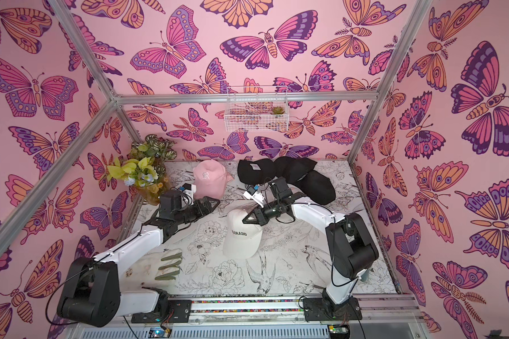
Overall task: Stack the baseball caps by color
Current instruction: Place the baseball cap at the center of the board, then adjust the baseball cap at the center of the board.
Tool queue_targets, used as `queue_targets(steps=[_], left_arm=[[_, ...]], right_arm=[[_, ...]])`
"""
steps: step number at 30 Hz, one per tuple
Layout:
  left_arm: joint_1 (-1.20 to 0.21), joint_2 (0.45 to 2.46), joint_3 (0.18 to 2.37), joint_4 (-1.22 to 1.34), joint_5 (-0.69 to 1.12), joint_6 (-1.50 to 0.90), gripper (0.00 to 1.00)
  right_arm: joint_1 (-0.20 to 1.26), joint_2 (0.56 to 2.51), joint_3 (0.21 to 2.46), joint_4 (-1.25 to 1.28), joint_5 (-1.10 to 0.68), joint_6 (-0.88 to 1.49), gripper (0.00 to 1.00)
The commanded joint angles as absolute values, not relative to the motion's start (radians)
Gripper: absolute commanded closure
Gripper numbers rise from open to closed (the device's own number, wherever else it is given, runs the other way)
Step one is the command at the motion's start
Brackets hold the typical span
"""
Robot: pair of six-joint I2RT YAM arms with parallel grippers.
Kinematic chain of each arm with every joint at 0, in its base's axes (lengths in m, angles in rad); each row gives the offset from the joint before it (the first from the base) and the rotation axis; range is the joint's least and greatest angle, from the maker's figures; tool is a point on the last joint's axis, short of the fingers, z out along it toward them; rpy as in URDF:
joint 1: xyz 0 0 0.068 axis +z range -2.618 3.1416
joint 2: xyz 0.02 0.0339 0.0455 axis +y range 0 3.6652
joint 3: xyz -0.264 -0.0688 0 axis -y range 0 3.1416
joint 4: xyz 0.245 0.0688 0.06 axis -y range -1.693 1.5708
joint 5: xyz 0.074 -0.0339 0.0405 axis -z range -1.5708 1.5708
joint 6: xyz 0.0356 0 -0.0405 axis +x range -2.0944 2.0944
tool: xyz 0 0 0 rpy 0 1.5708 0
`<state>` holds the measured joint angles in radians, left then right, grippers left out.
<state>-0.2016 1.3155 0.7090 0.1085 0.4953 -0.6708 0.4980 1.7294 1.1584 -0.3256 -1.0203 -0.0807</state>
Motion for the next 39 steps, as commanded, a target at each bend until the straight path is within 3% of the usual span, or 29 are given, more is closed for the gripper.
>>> queue_targets(steps=[1, 3, 6, 9, 10, 20, 28, 34, 39], left_arm=[[-0.207, 1.283, 0.674, 0.023, 0.469, -0.643, 0.00], [-0.218, 1.232, 0.664, -0.012, 0.458, -0.634, 0.00], [-0.260, 1.214, 0.657, -0.070, 0.430, -0.621, 0.00], [-0.315, 1.200, 0.654, -0.145, 0.393, -0.598, 0.00], [-0.339, 1.193, 0.643, -0.158, 0.388, -0.592, 0.00], [-0.565, 1.137, 0.517, -0.135, 0.499, -0.524, 0.00], [-0.584, 1.186, 0.407, -0.020, 0.531, -0.611, 0.00], [-0.591, 1.243, 0.383, -0.013, 0.458, -0.631, 0.00], [-0.590, 1.263, 0.390, -0.018, 0.446, -0.629, 0.00]], right_arm=[[0.490, 1.770, 1.179, -0.488, -0.978, -0.213, 0.71], [0.475, 1.787, 1.208, -0.573, -0.930, -0.246, 0.54], [0.468, 1.785, 1.240, -0.602, -0.772, -0.201, 0.37], [0.467, 1.775, 1.250, -0.582, -0.736, -0.169, 0.14], [0.468, 1.776, 1.256, -0.573, -0.737, -0.151, 0.00], [0.480, 1.879, 1.349, -0.565, -0.742, 0.011, 0.01], [0.531, 1.915, 1.370, -0.647, -0.740, 0.030, 0.01], [0.548, 1.953, 1.385, -0.599, -0.974, 0.068, 0.02], [0.574, 1.929, 1.387, -0.591, -1.026, 0.041, 0.06]])
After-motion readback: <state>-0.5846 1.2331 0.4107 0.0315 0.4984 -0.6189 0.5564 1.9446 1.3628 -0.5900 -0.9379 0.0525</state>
